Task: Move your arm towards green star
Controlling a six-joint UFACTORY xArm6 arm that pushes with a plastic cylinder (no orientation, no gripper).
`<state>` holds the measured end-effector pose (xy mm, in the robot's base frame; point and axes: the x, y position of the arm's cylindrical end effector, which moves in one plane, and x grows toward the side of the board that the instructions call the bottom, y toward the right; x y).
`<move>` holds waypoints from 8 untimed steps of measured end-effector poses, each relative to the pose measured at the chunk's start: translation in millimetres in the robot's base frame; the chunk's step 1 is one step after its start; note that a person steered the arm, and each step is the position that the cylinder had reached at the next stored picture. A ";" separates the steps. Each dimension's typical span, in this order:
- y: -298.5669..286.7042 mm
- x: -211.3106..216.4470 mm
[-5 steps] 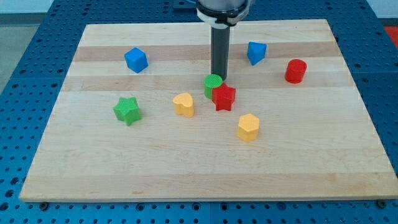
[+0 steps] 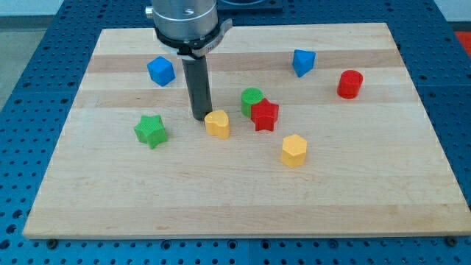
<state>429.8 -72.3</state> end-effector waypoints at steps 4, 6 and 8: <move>-146.6 17.1; -129.5 25.0; -123.1 43.2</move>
<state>473.0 -195.5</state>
